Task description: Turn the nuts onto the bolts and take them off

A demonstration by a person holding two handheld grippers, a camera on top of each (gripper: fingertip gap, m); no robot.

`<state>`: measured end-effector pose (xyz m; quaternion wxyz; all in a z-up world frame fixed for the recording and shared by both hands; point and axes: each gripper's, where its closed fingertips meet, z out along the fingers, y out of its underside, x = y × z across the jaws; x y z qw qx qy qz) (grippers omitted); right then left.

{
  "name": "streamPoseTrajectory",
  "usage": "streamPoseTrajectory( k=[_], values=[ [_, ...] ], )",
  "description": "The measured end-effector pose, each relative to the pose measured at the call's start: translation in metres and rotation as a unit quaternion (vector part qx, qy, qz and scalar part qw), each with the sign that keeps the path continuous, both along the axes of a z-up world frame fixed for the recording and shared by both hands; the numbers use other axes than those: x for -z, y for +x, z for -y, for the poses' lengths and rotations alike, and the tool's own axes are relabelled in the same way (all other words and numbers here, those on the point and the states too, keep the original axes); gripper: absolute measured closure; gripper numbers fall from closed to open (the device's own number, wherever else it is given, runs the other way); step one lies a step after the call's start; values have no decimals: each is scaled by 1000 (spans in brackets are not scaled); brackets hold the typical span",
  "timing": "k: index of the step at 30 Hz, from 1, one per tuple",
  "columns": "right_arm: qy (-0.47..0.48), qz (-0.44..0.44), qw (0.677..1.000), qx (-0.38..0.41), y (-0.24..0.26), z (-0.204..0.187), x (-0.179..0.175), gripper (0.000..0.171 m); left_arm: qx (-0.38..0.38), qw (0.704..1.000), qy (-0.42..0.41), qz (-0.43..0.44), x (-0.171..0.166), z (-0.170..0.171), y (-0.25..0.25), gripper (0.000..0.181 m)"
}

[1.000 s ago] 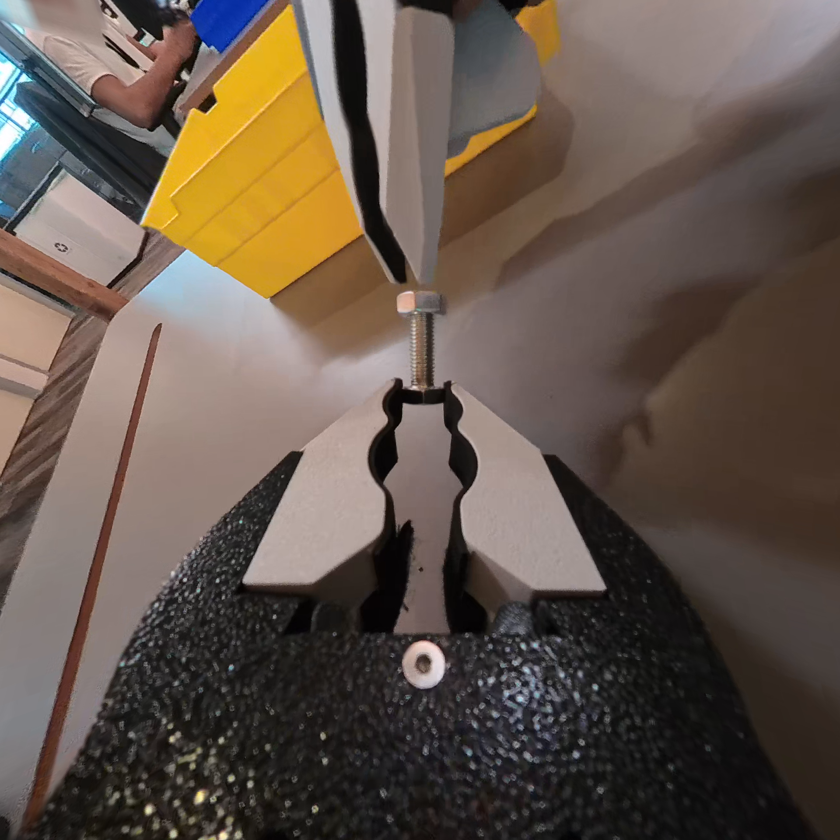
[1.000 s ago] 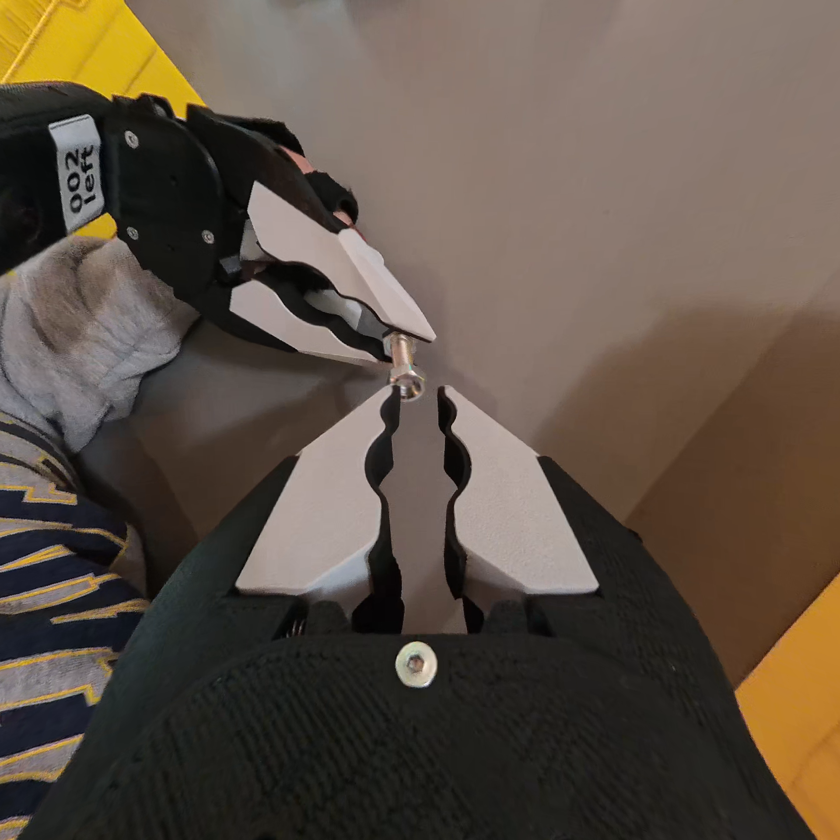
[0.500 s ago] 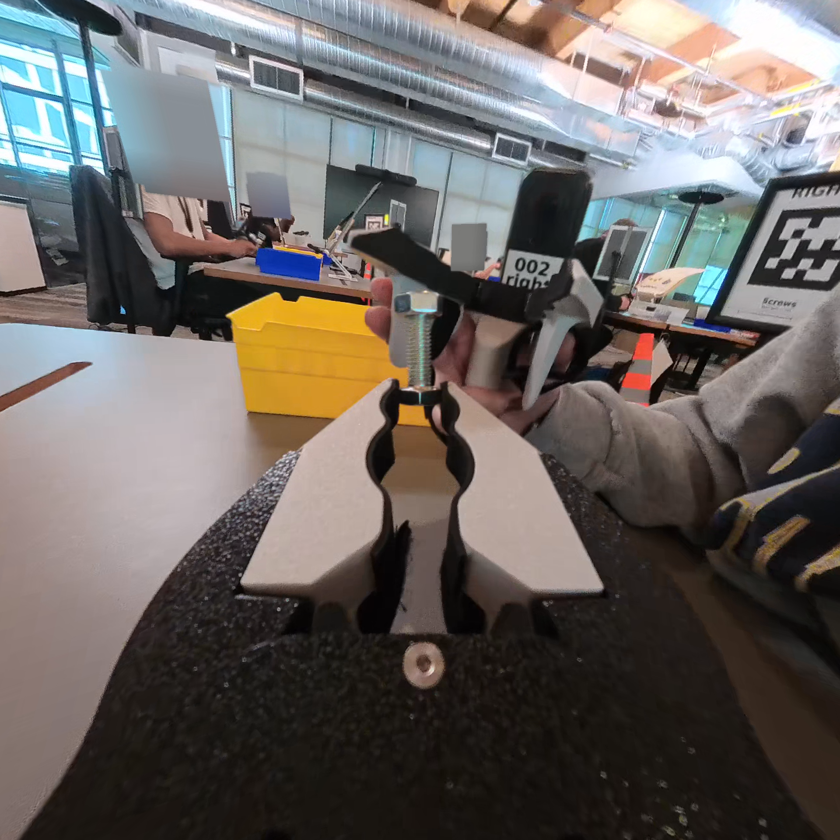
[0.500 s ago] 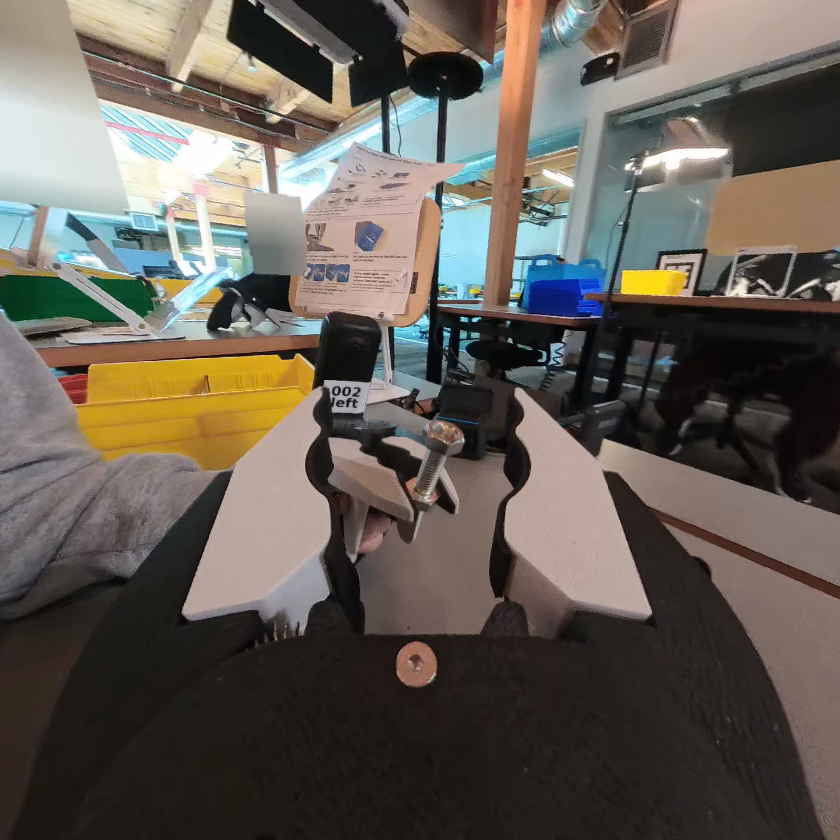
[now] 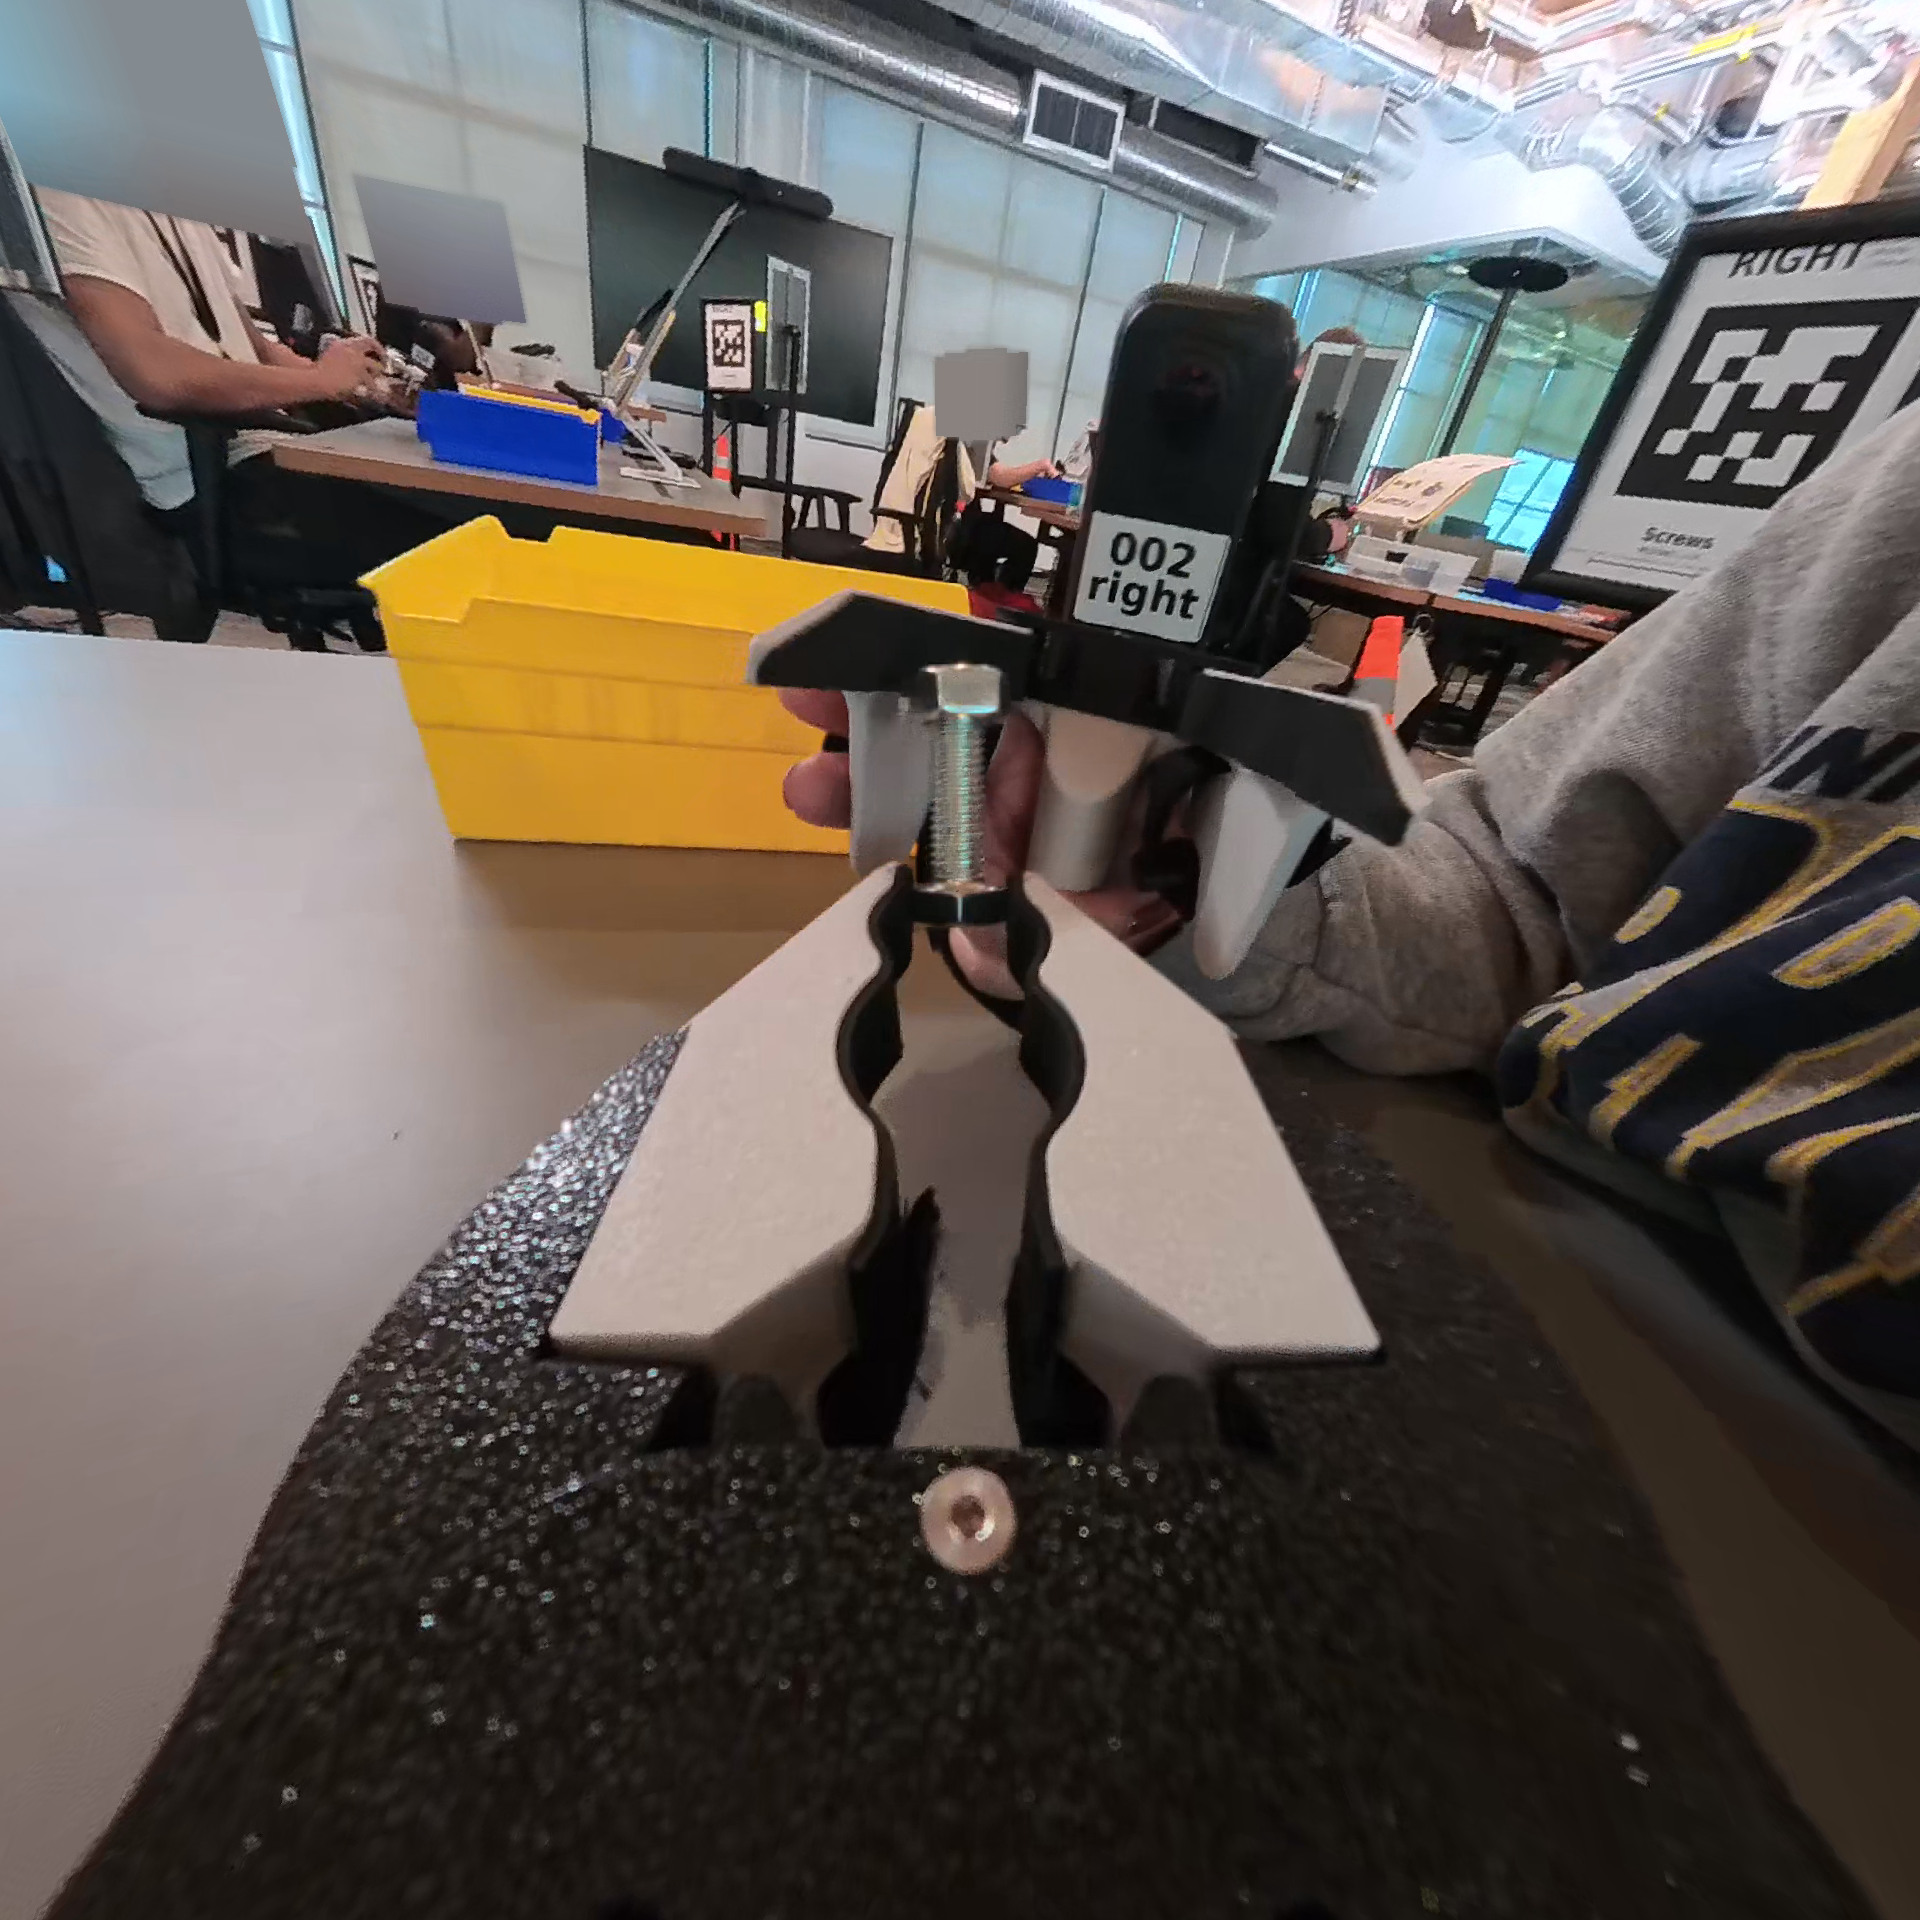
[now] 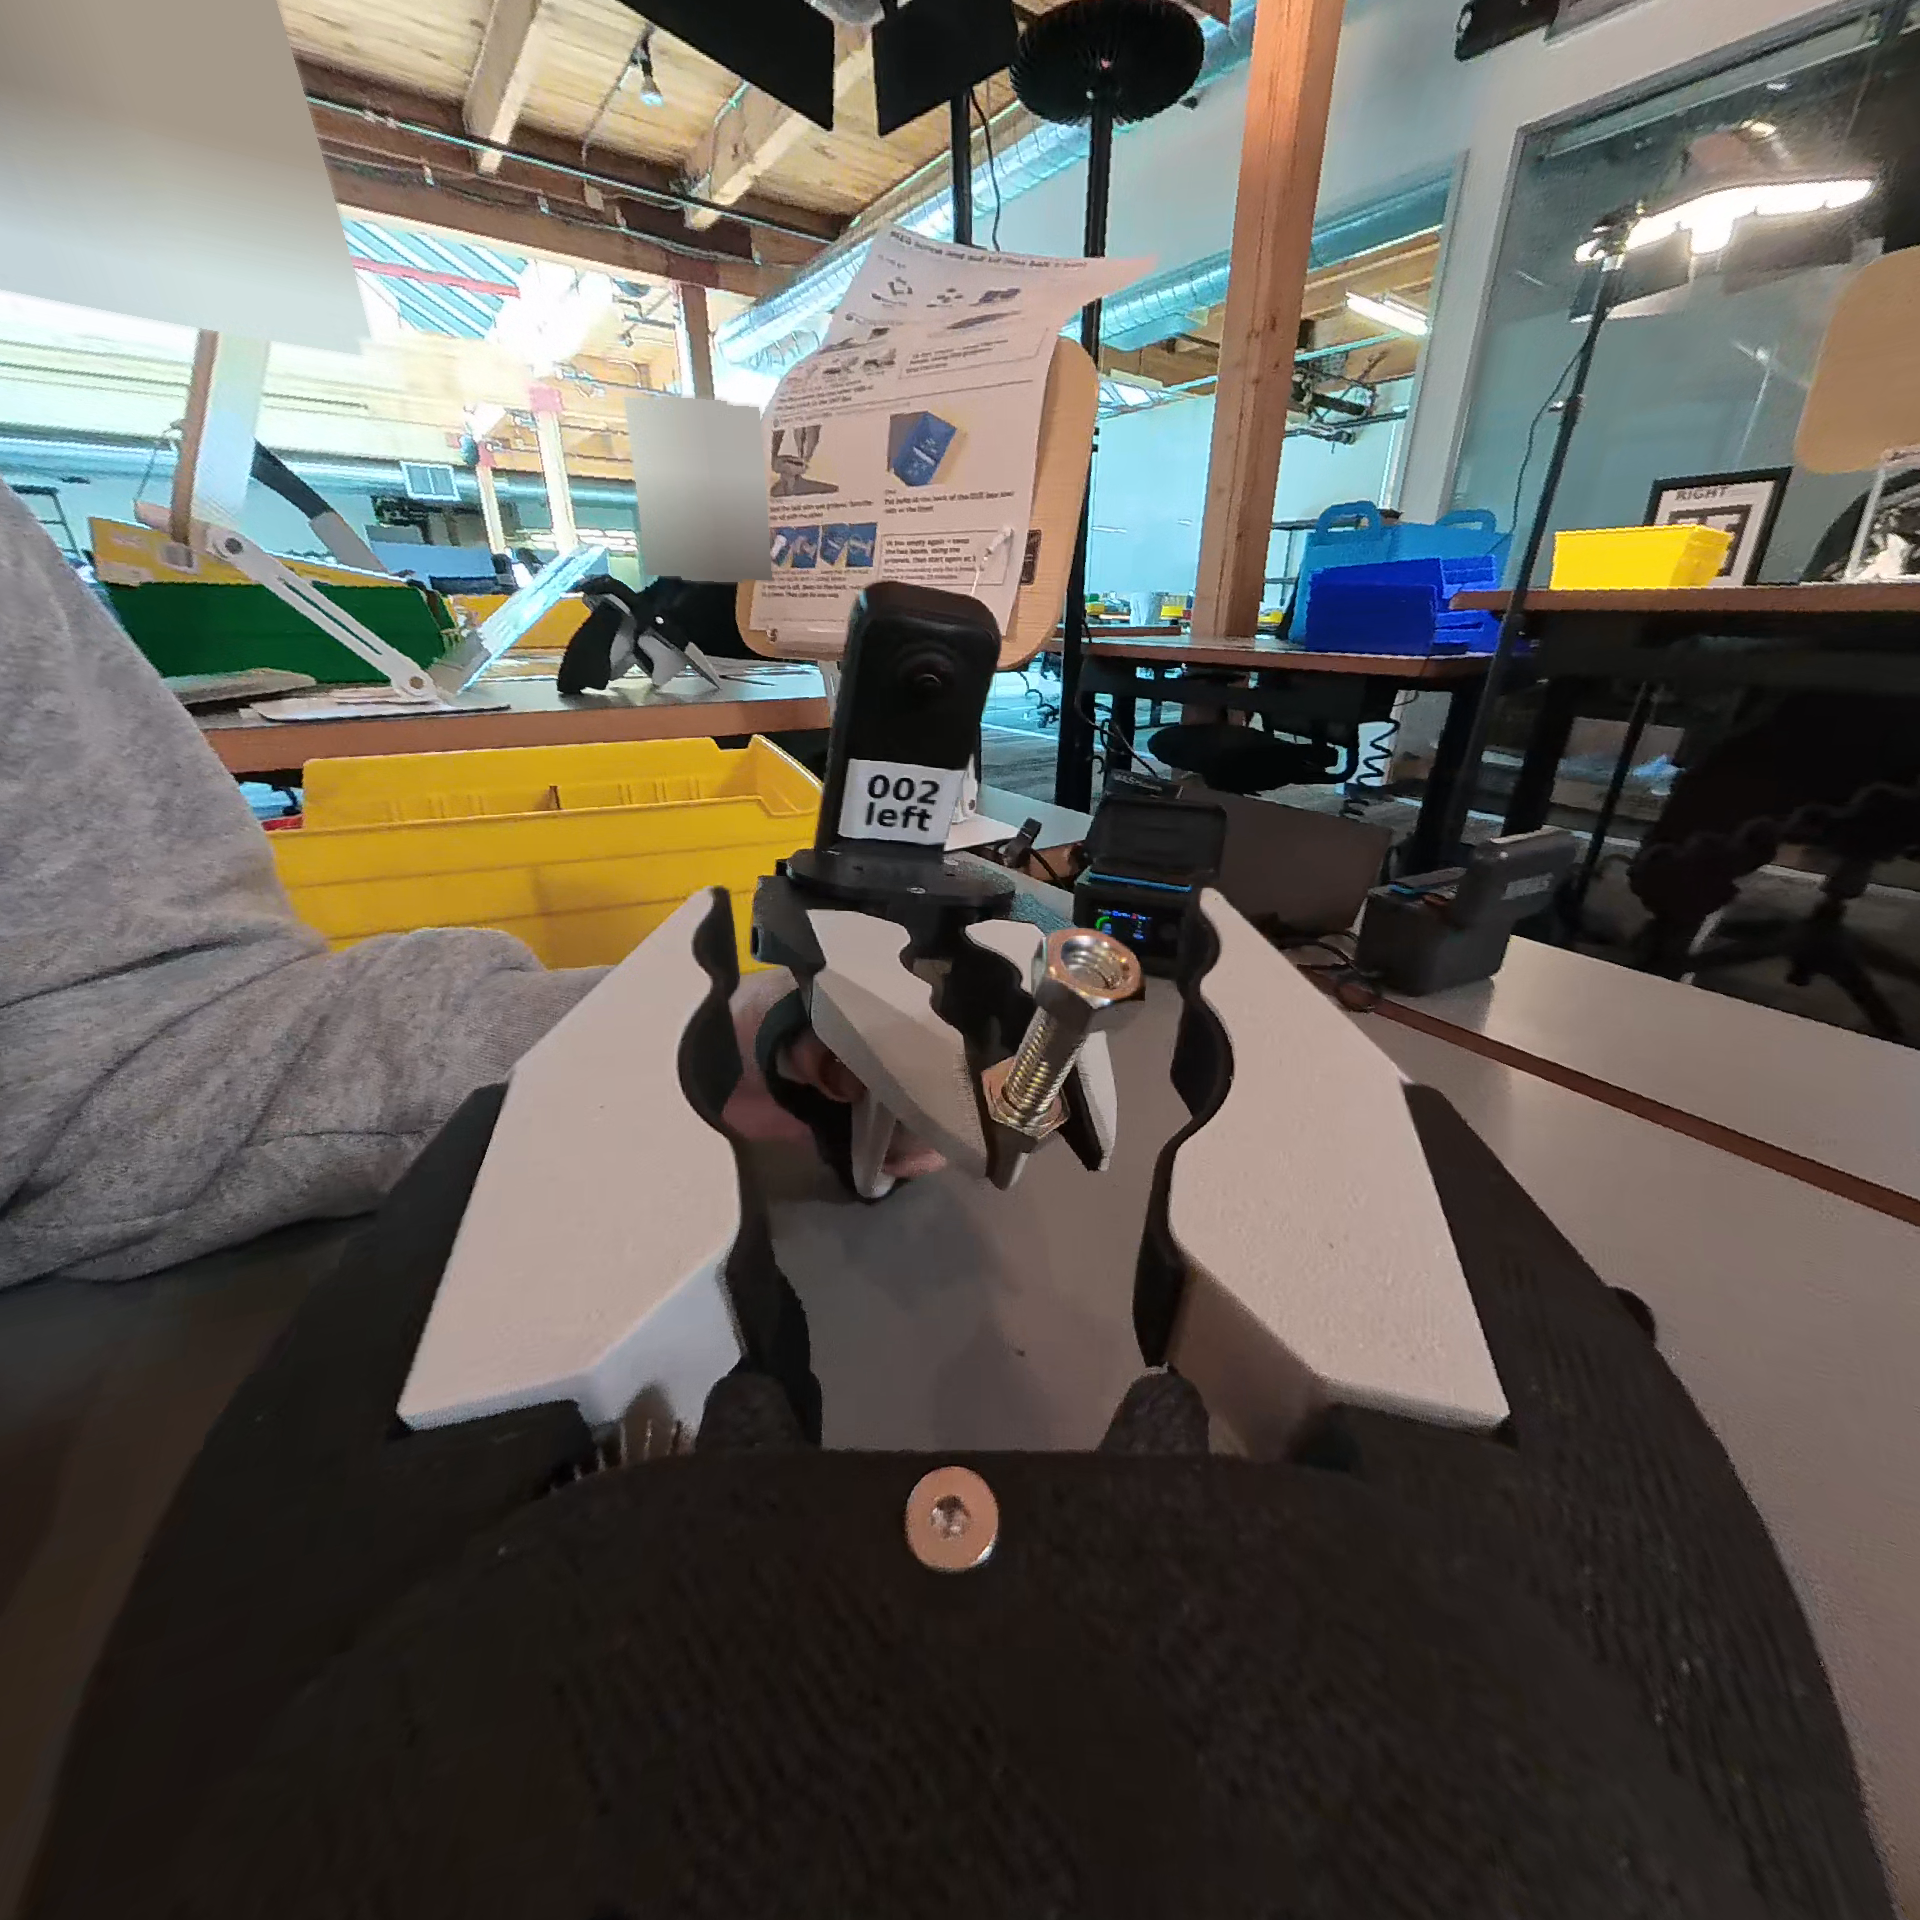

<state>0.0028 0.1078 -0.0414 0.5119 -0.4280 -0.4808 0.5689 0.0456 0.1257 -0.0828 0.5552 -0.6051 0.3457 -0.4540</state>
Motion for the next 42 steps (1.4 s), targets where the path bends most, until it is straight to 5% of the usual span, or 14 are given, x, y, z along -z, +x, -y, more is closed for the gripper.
streamPoseTrajectory(
  k=[15,24,30,33,42],
  values=[
    [-4,-1,1000,-8,8,-3,0,98,-38,998,-8,40,-9,-9,-20,166],
    [-15,-11,999,-29,3,8,-1,92,41,999,-35,4,3,9,10,165],
    [-23,-1,999,-30,5,4,2,93,-20,999,-11,23,-5,-4,-11,166],
    [-32,-9,999,-23,11,-5,2,108,-40,998,-24,43,-8,-7,-24,166],
    [-27,-24,999,-30,4,5,1,101,37,998,-46,18,1,8,12,166]
  ],
)
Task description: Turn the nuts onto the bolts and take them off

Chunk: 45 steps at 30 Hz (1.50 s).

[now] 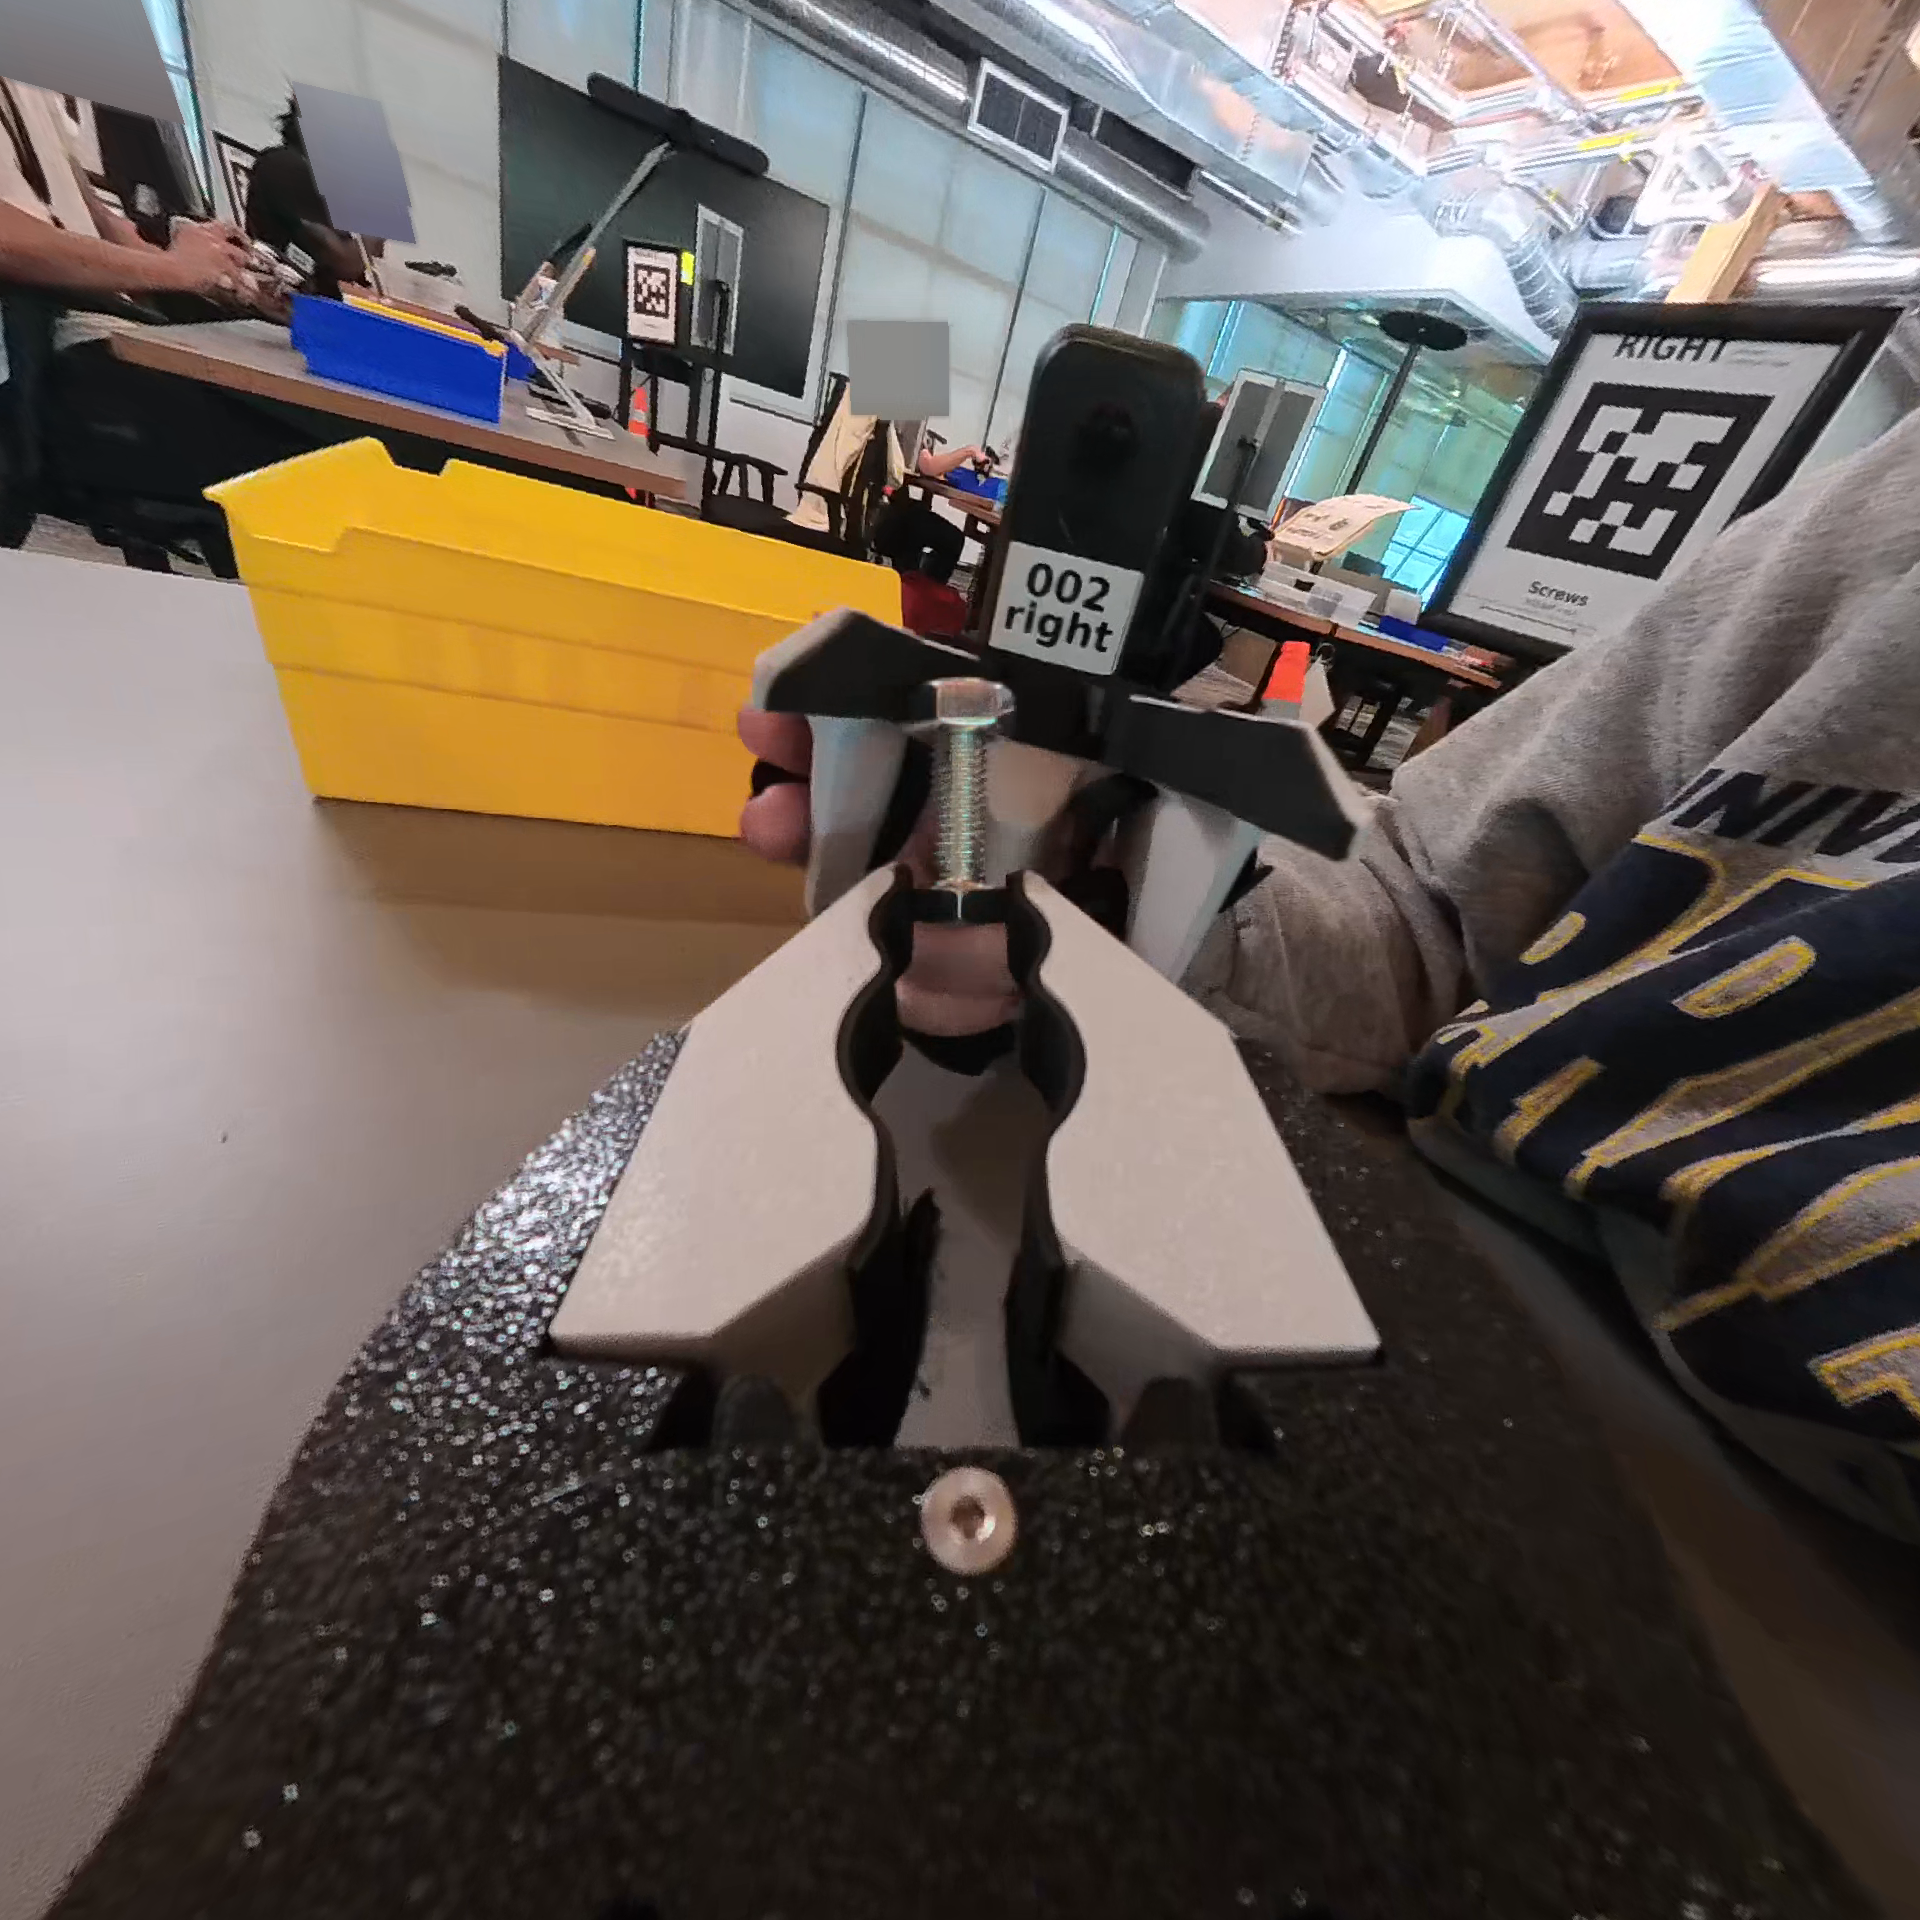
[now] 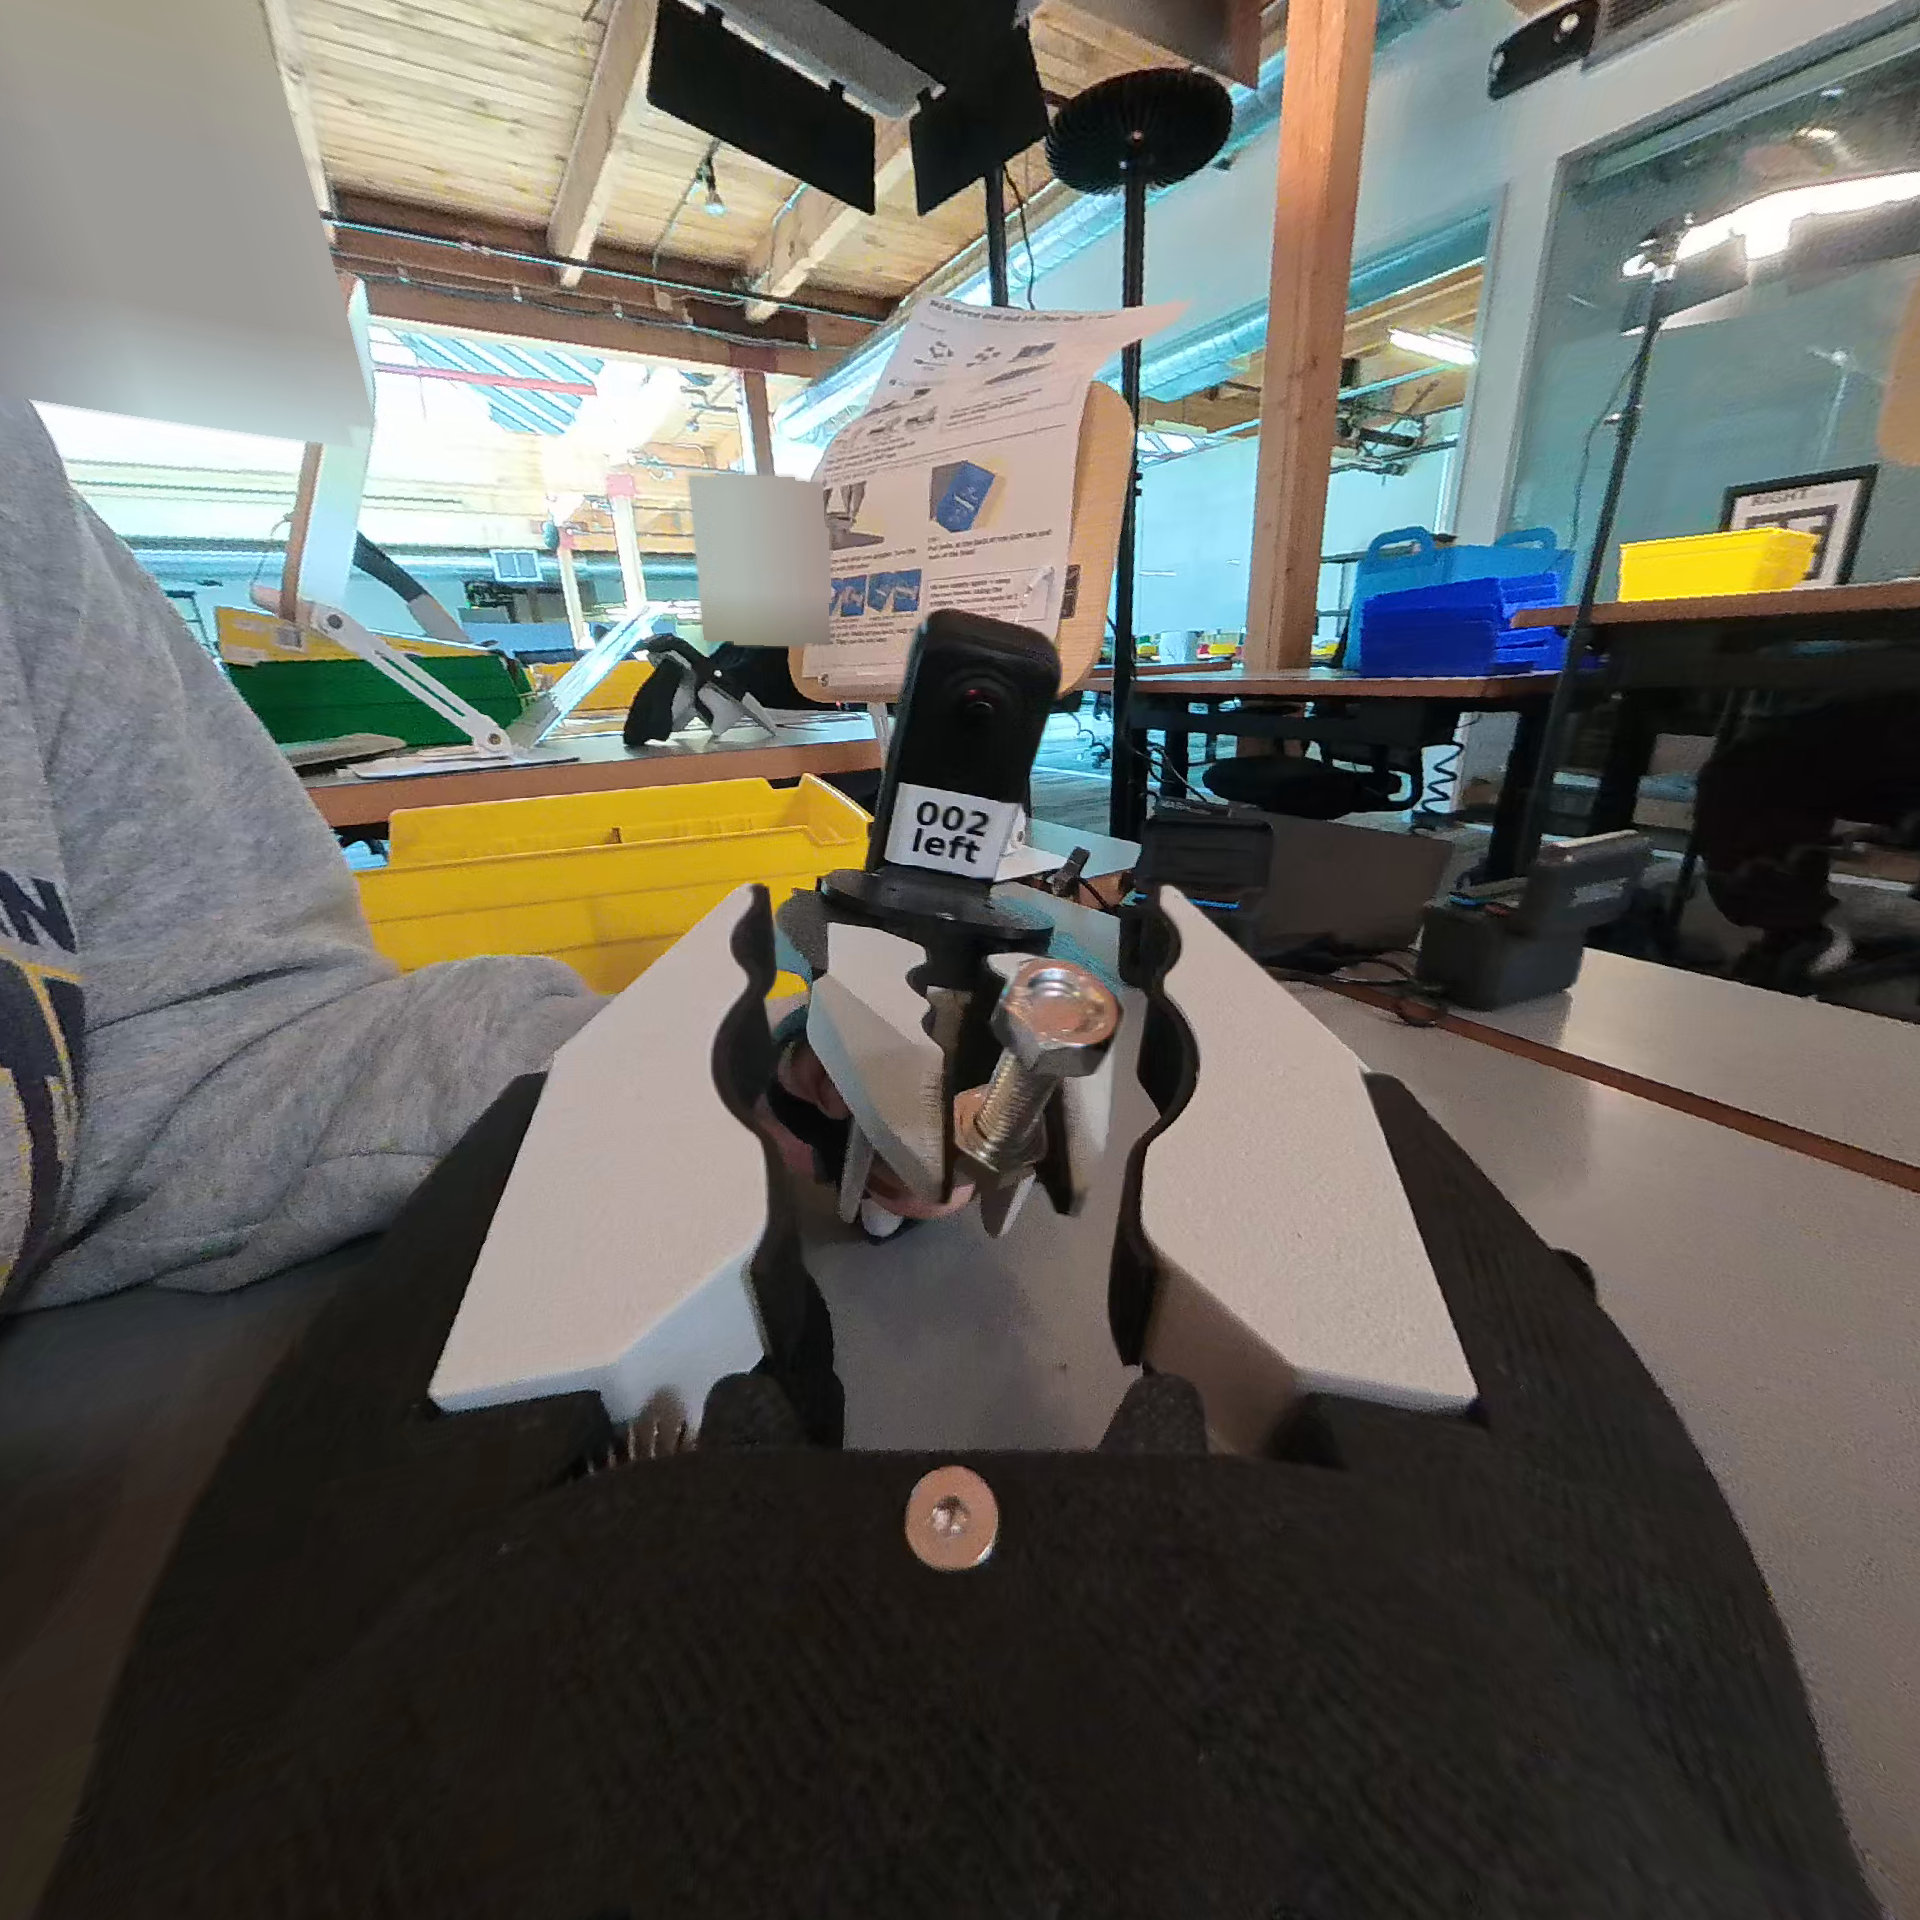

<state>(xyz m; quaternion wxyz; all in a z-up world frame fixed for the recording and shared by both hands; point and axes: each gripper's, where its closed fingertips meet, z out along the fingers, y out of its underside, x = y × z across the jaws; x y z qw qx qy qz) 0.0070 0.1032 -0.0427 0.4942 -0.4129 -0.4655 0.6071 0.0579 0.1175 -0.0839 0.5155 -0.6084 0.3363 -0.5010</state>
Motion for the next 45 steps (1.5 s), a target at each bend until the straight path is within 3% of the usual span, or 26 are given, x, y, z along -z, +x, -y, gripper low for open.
streamPoseTrajectory(
  k=[9,16,19,24,26,31,36,45],
  values=[
    [-9,-2,1000,11,6,-11,1,111,-71,996,4,57,-17,-14,-43,166],
    [-16,-16,1000,-3,2,-3,-1,109,21,999,-30,4,3,4,-3,165],
    [-17,-9,1000,-19,-1,4,2,111,26,999,-28,22,-2,4,0,165],
    [-21,-3,1000,-6,1,-6,5,112,-42,998,-11,51,-13,-9,-32,166],
    [-18,-8,1000,-13,4,-6,5,124,-69,996,-21,50,-11,-15,-47,166],
    [-21,-11,999,21,-1,-12,4,107,-17,999,-27,19,-3,-3,-27,166],
    [-21,-14,1000,0,-5,-3,4,106,23,999,-37,15,1,4,-5,165],
    [-21,2,1000,4,-2,-10,11,114,-57,997,-28,46,-8,-13,-45,166]
  ],
)
